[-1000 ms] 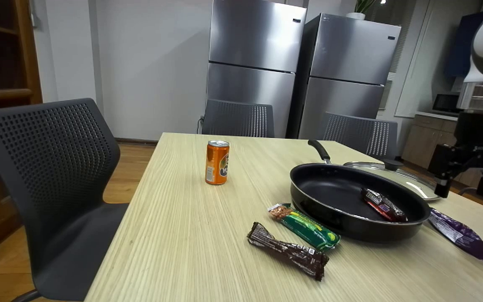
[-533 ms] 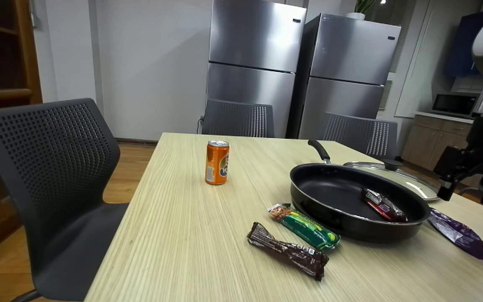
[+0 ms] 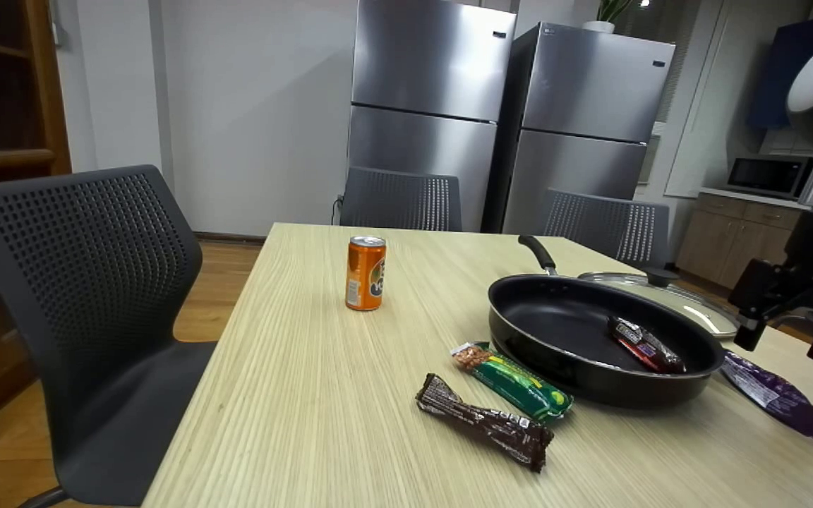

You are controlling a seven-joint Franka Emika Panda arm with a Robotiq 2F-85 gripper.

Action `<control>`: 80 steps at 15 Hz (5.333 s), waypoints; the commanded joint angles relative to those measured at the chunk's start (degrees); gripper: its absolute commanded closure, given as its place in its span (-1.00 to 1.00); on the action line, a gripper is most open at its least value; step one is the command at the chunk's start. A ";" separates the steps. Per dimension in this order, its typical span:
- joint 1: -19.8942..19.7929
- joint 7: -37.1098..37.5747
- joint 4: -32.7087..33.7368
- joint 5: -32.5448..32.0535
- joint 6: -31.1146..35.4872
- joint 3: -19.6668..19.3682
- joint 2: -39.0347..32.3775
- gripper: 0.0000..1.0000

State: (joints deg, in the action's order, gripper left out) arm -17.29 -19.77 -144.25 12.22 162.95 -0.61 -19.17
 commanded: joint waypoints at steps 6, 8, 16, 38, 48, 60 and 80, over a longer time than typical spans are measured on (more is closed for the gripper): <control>-1.41 0.45 5.32 -2.36 3.51 0.79 -8.82 -1.00; -1.65 0.62 5.85 -3.13 3.90 0.75 -10.07 -1.00; -1.54 0.50 1.17 -6.54 4.59 -0.03 -6.43 -1.00; 0.27 1.61 -0.81 -11.80 6.90 -1.76 -3.46 1.00; -1.32 -1.25 -6.03 -10.32 5.73 0.25 7.55 0.94; 3.60 -6.96 -4.91 -2.19 6.59 10.08 11.07 0.94; -3.48 -10.33 6.06 5.19 7.25 18.41 -2.46 0.94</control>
State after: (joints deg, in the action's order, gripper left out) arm -18.62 -31.94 -139.93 16.41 170.24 15.86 -20.10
